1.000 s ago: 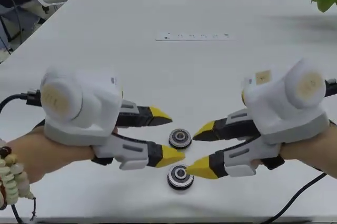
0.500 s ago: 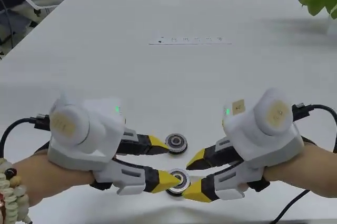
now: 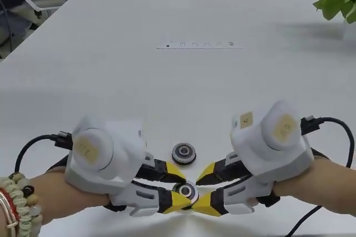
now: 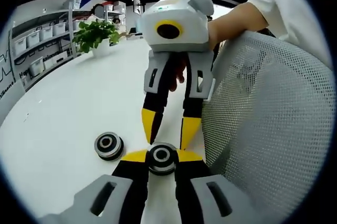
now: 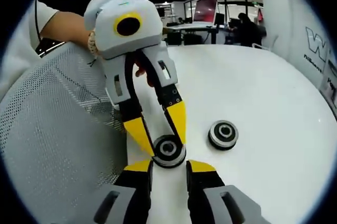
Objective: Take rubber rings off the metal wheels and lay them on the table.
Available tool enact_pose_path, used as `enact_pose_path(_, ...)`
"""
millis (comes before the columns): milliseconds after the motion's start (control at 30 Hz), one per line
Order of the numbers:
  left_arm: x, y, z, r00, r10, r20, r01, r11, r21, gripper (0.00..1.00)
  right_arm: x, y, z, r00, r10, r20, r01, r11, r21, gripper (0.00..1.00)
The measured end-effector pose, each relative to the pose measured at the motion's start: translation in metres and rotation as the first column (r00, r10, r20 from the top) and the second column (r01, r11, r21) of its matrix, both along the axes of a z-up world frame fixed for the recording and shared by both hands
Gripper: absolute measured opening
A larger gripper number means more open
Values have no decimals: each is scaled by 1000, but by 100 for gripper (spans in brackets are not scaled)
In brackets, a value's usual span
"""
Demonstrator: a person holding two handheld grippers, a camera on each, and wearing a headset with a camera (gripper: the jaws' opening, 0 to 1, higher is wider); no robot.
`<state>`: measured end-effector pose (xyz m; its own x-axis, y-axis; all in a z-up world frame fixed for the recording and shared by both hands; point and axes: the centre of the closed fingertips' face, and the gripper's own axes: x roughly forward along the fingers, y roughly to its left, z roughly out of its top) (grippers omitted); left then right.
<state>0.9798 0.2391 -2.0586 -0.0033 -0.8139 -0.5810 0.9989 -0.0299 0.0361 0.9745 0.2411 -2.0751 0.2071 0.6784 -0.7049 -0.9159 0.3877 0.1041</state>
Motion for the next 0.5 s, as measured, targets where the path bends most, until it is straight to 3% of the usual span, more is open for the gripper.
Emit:
enact_pose_path(67, 0, 0, -1, 1000, 1, -11, -1, 1000, 3, 12, 1, -1, 0, 1000, -12, -3, 12, 1000, 4, 22)
enact_pose_path(333, 0, 0, 1, 1000, -15, 20, 16, 1000, -7, 8, -1, 2, -2, 1000, 2, 0, -2, 1000, 3, 22)
enact_pose_path(500, 1, 0, 1, 1000, -9, 11, 9, 1000, -19, 8, 1, 2, -3, 1000, 4, 13, -4, 1000, -4, 21)
